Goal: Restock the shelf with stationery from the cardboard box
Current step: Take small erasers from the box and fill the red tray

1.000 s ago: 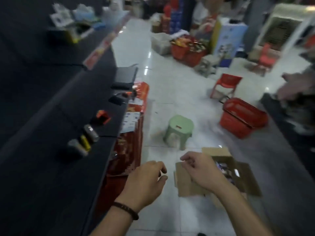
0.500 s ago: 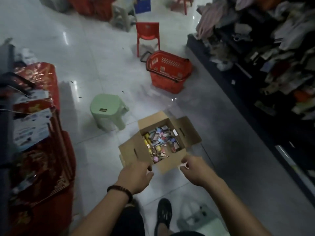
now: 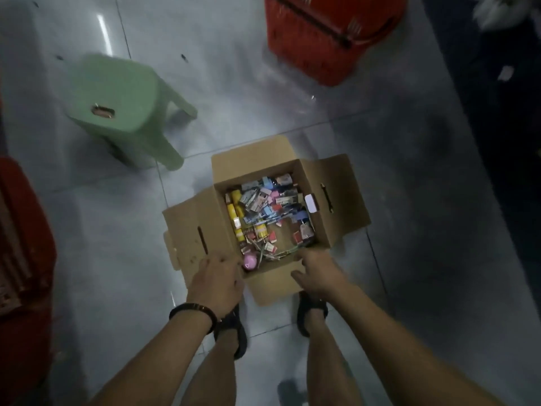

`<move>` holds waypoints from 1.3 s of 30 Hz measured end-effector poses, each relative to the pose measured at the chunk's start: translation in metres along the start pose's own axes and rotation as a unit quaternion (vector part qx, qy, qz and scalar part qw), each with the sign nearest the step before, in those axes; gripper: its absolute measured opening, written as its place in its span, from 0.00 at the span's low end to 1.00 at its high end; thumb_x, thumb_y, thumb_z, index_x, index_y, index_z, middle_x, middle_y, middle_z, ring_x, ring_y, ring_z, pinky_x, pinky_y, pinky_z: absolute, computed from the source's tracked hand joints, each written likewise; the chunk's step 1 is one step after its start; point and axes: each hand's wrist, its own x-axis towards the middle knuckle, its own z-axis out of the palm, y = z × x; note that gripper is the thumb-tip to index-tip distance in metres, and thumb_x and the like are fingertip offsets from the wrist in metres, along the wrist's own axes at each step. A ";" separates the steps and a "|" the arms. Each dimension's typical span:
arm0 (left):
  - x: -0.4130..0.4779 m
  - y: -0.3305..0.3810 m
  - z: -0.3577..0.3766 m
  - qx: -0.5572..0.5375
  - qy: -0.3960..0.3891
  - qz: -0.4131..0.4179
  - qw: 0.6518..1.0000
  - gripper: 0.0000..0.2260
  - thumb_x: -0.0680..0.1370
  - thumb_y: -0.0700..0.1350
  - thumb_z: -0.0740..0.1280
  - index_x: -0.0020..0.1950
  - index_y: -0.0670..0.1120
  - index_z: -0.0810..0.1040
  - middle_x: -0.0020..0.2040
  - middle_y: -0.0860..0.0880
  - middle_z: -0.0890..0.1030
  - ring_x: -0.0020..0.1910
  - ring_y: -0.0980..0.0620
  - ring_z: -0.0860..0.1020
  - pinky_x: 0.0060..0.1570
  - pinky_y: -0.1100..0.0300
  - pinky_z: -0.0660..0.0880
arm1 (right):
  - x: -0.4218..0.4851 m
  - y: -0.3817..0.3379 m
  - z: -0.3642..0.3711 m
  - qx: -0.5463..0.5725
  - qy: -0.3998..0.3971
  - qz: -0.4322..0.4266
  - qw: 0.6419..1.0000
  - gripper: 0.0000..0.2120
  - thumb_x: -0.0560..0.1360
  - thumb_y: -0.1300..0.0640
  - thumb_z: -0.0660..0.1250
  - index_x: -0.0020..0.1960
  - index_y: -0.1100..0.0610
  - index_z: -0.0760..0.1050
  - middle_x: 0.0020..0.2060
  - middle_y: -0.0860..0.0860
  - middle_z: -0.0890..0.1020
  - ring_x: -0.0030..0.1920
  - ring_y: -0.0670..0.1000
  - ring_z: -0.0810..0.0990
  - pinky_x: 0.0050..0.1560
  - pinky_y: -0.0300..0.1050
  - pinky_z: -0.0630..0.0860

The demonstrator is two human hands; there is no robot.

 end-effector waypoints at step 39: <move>0.192 -0.050 0.235 -0.173 0.197 -0.160 0.952 0.53 0.68 0.45 0.82 0.84 0.57 0.52 0.86 0.46 0.41 0.80 0.37 0.54 0.75 0.37 0.63 | 0.346 0.043 0.231 0.031 0.030 0.102 0.994 0.15 0.70 0.50 0.74 0.56 0.48 0.80 0.51 0.54 0.85 0.55 0.58 0.83 0.56 0.48 0.81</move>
